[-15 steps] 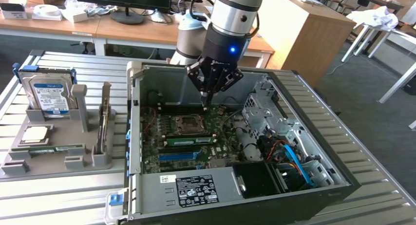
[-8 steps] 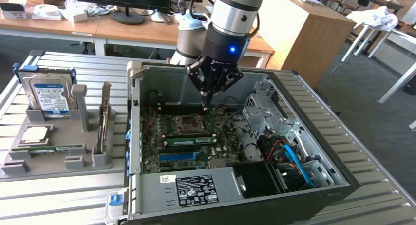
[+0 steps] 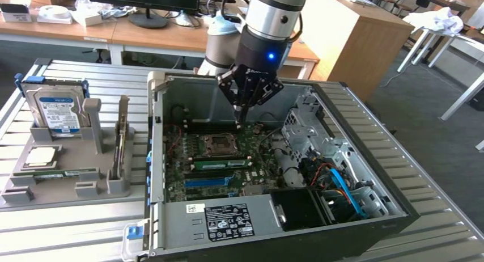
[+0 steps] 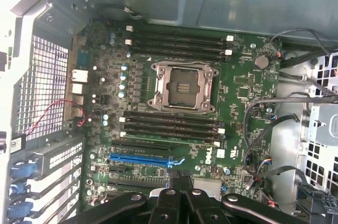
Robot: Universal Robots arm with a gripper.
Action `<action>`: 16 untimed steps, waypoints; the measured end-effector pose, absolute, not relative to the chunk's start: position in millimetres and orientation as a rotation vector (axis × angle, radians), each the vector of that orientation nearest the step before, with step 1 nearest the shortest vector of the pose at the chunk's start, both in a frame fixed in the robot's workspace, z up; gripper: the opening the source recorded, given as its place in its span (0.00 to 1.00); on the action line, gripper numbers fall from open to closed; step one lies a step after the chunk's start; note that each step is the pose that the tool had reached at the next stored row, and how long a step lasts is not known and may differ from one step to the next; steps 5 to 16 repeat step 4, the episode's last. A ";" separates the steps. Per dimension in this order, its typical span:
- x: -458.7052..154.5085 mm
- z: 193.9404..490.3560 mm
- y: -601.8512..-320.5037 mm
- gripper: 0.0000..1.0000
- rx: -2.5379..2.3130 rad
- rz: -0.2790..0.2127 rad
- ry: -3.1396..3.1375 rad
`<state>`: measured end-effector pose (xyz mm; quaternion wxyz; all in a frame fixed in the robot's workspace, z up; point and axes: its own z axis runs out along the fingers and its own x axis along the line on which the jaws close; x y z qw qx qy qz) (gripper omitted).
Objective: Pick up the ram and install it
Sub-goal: 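Press down the ram until it locks into place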
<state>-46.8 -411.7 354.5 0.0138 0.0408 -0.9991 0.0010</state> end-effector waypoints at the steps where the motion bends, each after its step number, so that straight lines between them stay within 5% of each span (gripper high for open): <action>1: -46.8 354.6 -411.7 0.10 0.127 0.003 -3.111; 16: -46.8 354.6 -411.7 0.10 0.127 0.003 -3.111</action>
